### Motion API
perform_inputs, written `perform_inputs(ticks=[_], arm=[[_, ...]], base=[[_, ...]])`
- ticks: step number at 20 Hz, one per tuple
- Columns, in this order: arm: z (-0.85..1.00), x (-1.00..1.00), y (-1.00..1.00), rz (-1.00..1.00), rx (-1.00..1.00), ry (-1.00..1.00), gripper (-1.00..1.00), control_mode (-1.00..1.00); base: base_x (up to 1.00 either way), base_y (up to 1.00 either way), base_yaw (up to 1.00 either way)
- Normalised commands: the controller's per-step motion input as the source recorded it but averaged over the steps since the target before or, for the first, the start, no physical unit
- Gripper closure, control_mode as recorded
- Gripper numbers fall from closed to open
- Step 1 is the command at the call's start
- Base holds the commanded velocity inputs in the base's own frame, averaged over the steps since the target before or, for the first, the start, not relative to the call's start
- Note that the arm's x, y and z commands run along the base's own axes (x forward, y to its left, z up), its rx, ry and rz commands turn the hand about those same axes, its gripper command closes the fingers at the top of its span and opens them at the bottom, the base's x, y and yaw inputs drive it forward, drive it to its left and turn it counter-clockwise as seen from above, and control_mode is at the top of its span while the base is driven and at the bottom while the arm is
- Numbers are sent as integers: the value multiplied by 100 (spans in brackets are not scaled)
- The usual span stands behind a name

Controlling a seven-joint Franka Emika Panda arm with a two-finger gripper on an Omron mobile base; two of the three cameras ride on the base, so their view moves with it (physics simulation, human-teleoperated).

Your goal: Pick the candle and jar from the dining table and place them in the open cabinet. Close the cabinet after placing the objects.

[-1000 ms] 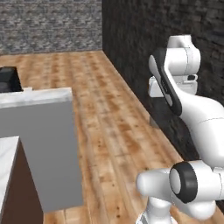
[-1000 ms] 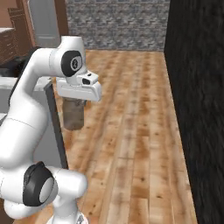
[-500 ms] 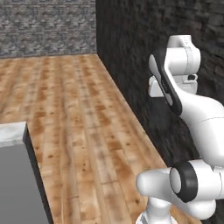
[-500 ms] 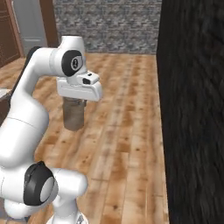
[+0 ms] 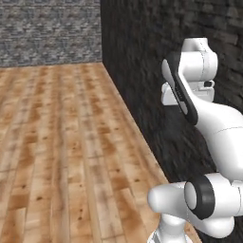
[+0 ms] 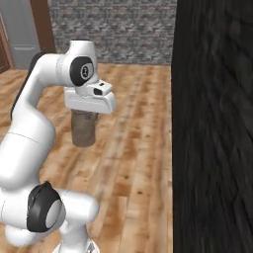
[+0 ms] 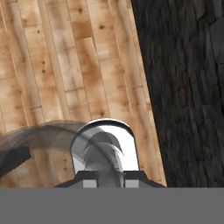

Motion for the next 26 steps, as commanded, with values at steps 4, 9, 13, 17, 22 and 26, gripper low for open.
perform_inputs(ticks=[4, 9, 13, 17, 22, 26], arm=[[0, 0, 0, 0, 0, 0, 100, 100], [0, 0, 0, 0, 0, 0, 100, 100], [0, 0, 0, 0, 0, 0, 100, 100], [0, 0, 0, 0, 0, 0, 100, 100], [0, 0, 0, 0, 0, 0, 100, 100], [0, 0, 0, 0, 0, 0, 100, 100]], base=[[100, -24, 1], [100, -21, 0], [100, -9, 0], [100, -3, 0], [100, -11, 2], [100, -13, 19]])
